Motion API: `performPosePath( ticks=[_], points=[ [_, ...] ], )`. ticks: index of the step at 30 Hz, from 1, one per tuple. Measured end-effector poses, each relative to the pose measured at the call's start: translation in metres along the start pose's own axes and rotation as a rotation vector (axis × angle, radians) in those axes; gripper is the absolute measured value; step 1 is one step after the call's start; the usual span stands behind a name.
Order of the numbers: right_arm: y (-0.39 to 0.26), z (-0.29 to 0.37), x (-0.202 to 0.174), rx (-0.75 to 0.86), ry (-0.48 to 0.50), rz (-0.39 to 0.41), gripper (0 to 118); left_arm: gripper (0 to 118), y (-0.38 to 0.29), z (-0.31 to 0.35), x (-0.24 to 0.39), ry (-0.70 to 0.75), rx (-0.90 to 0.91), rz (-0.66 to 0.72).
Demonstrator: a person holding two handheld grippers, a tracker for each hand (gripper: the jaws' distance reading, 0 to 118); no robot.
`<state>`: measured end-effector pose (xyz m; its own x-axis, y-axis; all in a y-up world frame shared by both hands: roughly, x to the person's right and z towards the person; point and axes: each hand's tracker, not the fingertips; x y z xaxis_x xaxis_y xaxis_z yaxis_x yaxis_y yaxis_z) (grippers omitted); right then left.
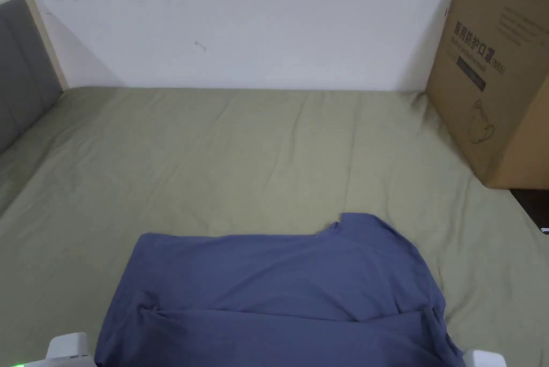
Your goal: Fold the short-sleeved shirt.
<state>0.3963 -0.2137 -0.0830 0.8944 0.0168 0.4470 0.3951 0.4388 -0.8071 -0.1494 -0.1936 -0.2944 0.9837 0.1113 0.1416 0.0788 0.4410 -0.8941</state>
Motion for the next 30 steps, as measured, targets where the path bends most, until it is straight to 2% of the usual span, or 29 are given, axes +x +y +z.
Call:
performPosePath(
  ticks=[4,5,7,8,9,10,11,12,17,22,23,25,26,27,29,30],
  points=[
    [0.004,0.009,-0.004,0.001,-0.011,-0.038,4,6,0.003,0.003,0.011,0.032,-0.008,-0.055],
    [0.005,0.015,-0.004,0.010,-0.009,-0.050,5,17,0.004,0.006,0.011,0.026,-0.002,-0.059],
    [0.010,0.032,-0.004,0.059,0.001,-0.085,11,53,0.008,0.017,0.012,0.011,0.006,-0.055],
    [0.015,0.048,-0.008,0.108,0.010,-0.084,23,73,0.012,0.026,0.015,-0.006,0.023,-0.058],
    [0.021,0.062,-0.010,0.152,0.023,-0.079,49,92,0.015,0.039,0.019,-0.030,0.087,-0.063],
    [0.028,0.074,-0.012,0.196,0.024,-0.073,70,98,0.018,0.053,0.024,-0.042,0.146,-0.066],
    [0.036,0.090,-0.016,0.262,0.035,-0.068,84,98,0.024,0.069,0.030,-0.045,0.210,-0.071],
    [0.045,0.107,-0.017,0.324,0.050,-0.064,91,98,0.031,0.082,0.037,-0.048,0.264,-0.073],
    [0.080,0.186,-0.040,0.629,0.119,-0.009,91,98,0.059,0.147,0.071,-0.090,0.569,-0.092],
    [0.090,0.228,-0.063,0.844,0.107,0.017,89,94,0.068,0.180,0.103,-0.075,0.809,-0.097],
    [0.090,0.232,-0.068,0.874,0.090,0.023,88,89,0.068,0.182,0.109,-0.056,0.836,-0.107],
    [0.090,0.235,-0.074,0.895,0.070,0.024,79,67,0.068,0.183,0.118,-0.050,0.850,-0.113],
    [0.089,0.235,-0.076,0.904,0.071,0.024,70,52,0.068,0.180,0.122,-0.048,0.853,-0.119],
    [0.088,0.235,-0.077,0.904,0.077,0.022,49,30,0.067,0.179,0.124,-0.048,0.853,-0.117],
    [0.087,0.236,-0.082,0.915,0.081,0.019,0,3,0.063,0.174,0.128,-0.059,0.859,-0.124],
    [0.087,0.235,-0.084,0.919,0.075,0.021,0,0,0.062,0.170,0.130,-0.059,0.862,-0.116]
  ],
)
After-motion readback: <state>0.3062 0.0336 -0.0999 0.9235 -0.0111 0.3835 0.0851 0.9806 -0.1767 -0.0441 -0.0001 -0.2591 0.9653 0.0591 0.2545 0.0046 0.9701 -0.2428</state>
